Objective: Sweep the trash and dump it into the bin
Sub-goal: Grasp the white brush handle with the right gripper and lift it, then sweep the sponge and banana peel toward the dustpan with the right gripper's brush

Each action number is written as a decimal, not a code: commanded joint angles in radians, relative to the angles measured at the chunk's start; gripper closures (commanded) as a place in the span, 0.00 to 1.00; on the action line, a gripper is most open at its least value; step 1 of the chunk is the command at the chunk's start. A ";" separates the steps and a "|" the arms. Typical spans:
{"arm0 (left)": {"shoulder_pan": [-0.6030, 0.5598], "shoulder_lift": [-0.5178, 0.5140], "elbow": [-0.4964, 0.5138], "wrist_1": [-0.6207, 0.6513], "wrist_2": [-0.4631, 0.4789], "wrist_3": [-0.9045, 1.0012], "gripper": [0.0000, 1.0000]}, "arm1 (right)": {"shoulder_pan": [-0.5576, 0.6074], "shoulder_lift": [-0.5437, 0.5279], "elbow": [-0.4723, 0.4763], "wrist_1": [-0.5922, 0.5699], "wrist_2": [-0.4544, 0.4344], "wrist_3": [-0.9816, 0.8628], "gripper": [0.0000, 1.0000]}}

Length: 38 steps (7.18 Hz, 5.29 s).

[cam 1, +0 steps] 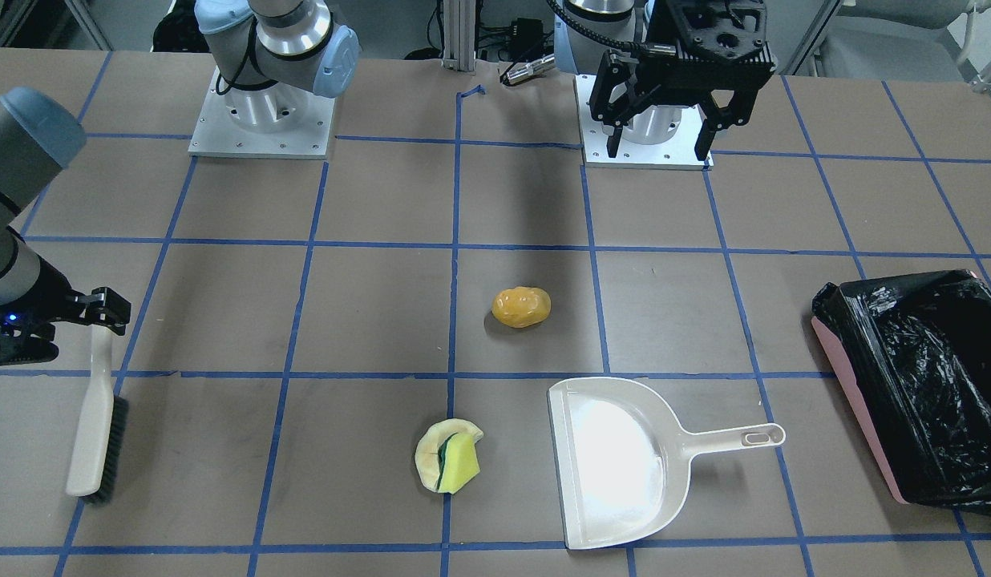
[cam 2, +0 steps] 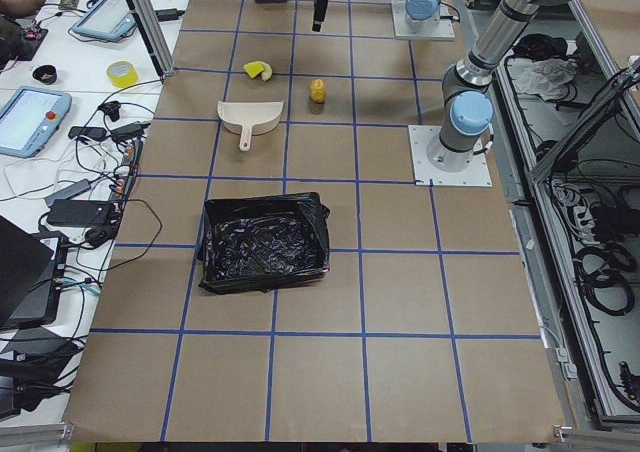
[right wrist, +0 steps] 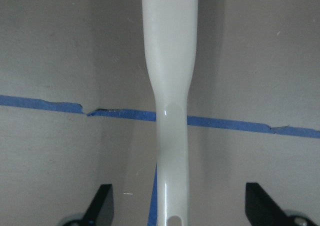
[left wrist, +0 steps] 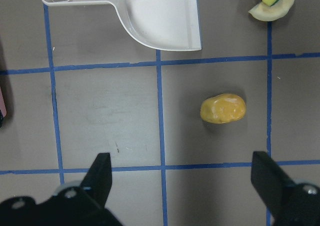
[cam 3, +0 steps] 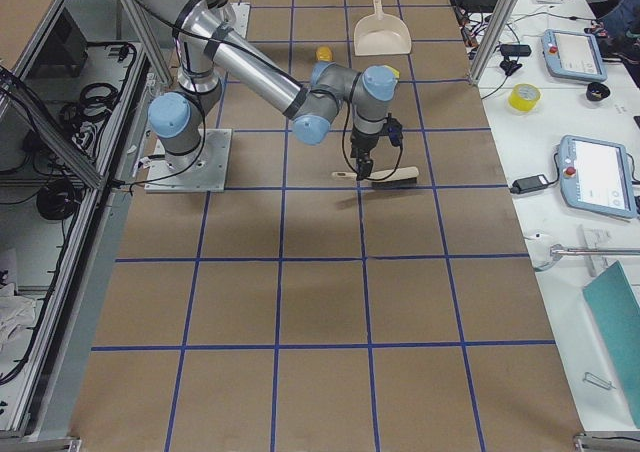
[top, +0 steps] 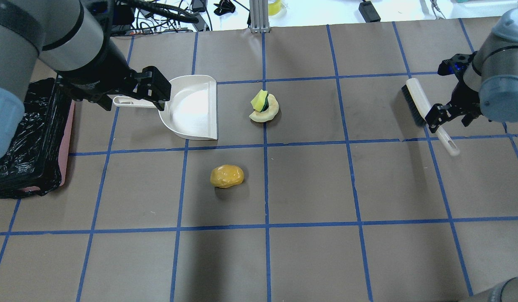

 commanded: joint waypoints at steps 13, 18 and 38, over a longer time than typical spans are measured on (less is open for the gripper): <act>0.000 0.000 -0.005 -0.002 0.002 -0.003 0.00 | 0.019 -0.040 0.011 0.024 -0.015 0.052 1.00; 0.046 -0.020 -0.044 0.069 0.000 0.029 0.09 | 0.518 0.039 -0.056 0.045 -0.077 0.651 1.00; 0.288 -0.569 0.181 0.314 -0.052 1.373 0.10 | 0.903 0.403 -0.597 0.194 0.284 1.021 1.00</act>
